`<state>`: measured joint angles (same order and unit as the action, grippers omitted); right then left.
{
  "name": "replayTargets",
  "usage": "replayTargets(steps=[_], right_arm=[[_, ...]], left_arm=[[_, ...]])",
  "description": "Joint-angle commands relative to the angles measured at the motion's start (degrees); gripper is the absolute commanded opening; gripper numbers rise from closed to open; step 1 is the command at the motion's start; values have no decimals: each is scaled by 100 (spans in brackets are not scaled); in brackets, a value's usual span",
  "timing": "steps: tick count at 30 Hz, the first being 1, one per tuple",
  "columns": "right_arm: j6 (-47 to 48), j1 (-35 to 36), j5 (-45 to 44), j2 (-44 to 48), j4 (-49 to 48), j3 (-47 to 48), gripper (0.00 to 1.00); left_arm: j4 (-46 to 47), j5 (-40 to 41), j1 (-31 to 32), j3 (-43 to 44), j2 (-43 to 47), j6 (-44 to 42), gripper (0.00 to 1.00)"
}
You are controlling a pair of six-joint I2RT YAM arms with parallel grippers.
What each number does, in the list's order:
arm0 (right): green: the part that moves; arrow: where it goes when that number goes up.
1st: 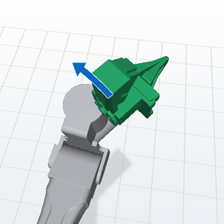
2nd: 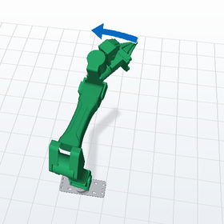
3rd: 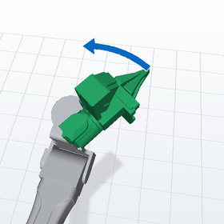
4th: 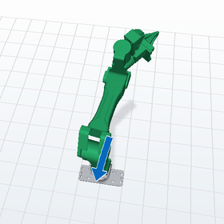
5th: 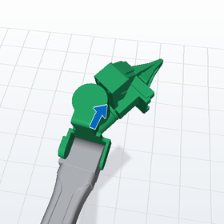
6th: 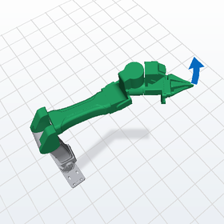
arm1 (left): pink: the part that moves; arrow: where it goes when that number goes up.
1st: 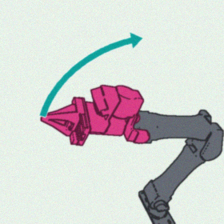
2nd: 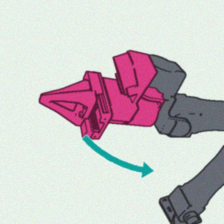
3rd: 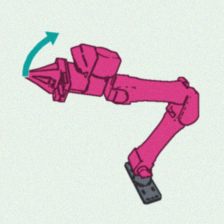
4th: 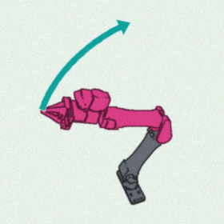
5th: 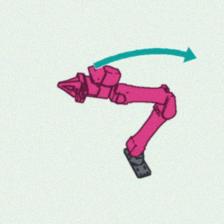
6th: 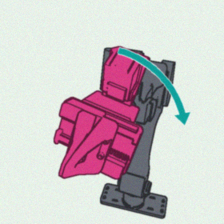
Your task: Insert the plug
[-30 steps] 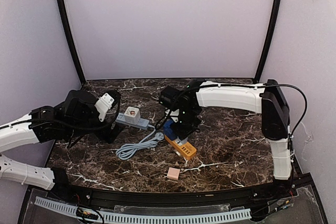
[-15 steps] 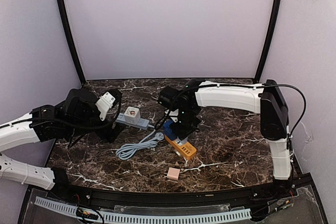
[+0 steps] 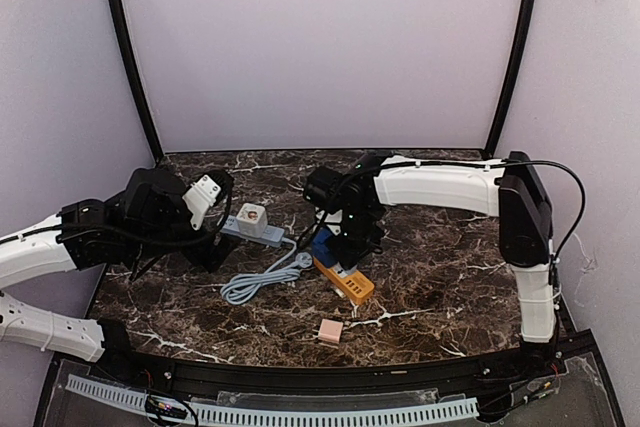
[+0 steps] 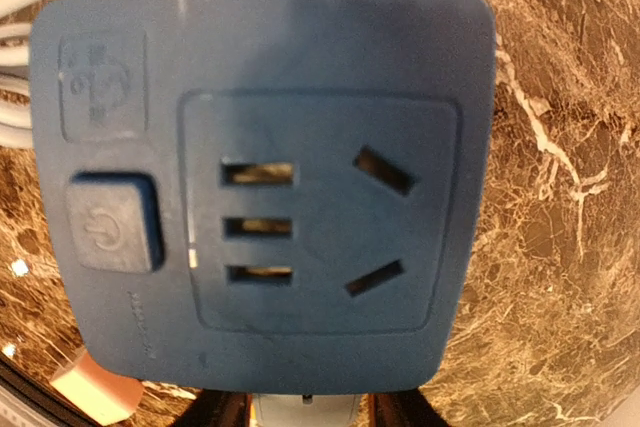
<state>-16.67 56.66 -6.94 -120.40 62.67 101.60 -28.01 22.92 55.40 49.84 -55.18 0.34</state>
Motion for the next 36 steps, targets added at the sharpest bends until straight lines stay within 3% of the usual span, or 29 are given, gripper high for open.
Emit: replayTargets(steps=[1, 11, 17, 23, 28, 31, 36], right_arm=[[-76, 53, -88, 85, 334, 71, 44], [-397, 57, -76, 406, 554, 400, 63], [-815, 55, -9, 1163, 422, -208, 75], [-1348, 46, -198, 1900, 429, -917, 85], [-1700, 9, -228, 2400, 321, -1366, 87], [-1834, -10, -288, 2549, 332, -1490, 87], [-2053, -6, -264, 2815, 197, -1800, 87]], left_arm=[[-173, -166, -23, 195, 18, -220, 99], [-212, -833, -28, 128, 51, -668, 99], [-145, -1564, -23, 108, -205, -1281, 99], [572, -2203, -28, -90, -591, -1599, 99], [472, -3385, -24, 235, -1220, -2445, 99], [247, -4044, -10, 489, -1670, -2842, 94], [-171, -4463, 126, 1028, -2585, -3577, 90]])
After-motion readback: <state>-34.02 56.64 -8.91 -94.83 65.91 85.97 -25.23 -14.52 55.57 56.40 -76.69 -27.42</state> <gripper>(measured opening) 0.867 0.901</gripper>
